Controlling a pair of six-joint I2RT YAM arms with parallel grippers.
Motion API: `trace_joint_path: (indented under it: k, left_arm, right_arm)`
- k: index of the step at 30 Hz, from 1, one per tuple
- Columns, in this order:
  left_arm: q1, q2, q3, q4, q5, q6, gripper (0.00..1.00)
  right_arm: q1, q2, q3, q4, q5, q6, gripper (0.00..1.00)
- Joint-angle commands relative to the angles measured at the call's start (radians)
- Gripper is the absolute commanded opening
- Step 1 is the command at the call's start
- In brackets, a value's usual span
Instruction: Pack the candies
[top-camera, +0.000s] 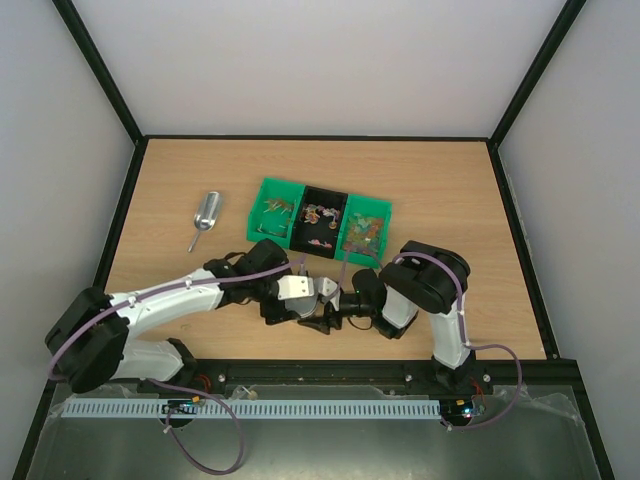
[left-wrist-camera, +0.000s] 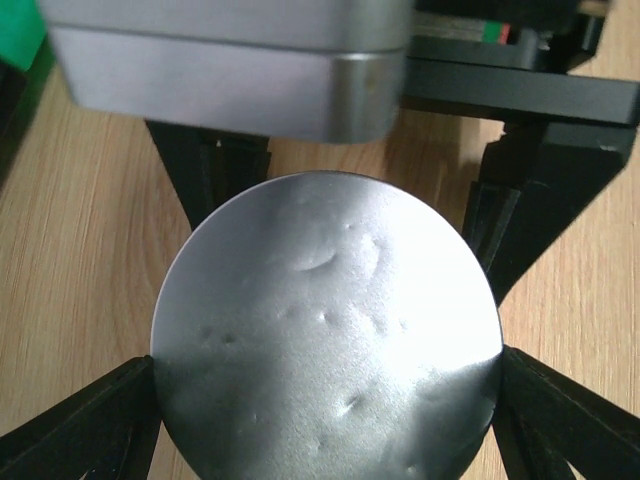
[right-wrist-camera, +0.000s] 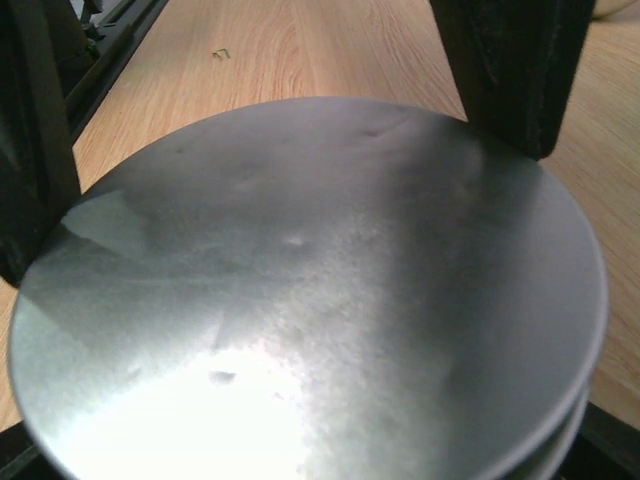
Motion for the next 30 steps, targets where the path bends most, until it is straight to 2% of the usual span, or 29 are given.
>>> trace_joint_path:
  k: [1,4,8,10,12,15,18,22,30]
  left_arm:
    - [-0.018,0.048,0.037,-0.136,0.110,0.315,0.47]
    - [-0.020,0.080,0.086,-0.246,0.116,0.497,0.47]
    - [-0.008,0.104,0.142,-0.277,0.096,0.535,0.48]
    - [-0.004,0.105,0.140,-0.248,0.095,0.473,0.52]
    - [-0.001,0.095,0.132,-0.202,0.101,0.369,0.60]
    - [0.010,0.077,0.131,-0.185,0.117,0.212,0.78]
    - [0.018,0.029,0.101,-0.152,0.117,0.071,0.87]
    - [0.016,-0.040,0.045,-0.072,0.065,-0.072,0.93]
    - [-0.009,-0.052,0.015,-0.011,-0.011,-0.192,0.97]
  right_arm:
    - [0.011,0.007,-0.022,-0.065,-0.102,-0.023,0.37]
    - [0.011,0.007,-0.022,-0.065,-0.111,-0.024,0.37]
    - [0.010,0.007,-0.022,-0.061,-0.104,-0.018,0.37]
    - [0.011,0.009,-0.022,-0.057,-0.096,-0.013,0.37]
    - [0.010,0.009,-0.022,-0.053,-0.082,-0.008,0.37]
    - [0.010,0.009,-0.019,-0.052,-0.062,0.001,0.37]
    - [0.010,0.014,-0.015,-0.053,-0.048,0.004,0.37]
    - [0.010,0.014,-0.013,-0.053,-0.034,0.009,0.37]
    - [0.010,0.015,-0.010,-0.050,-0.009,0.018,0.37]
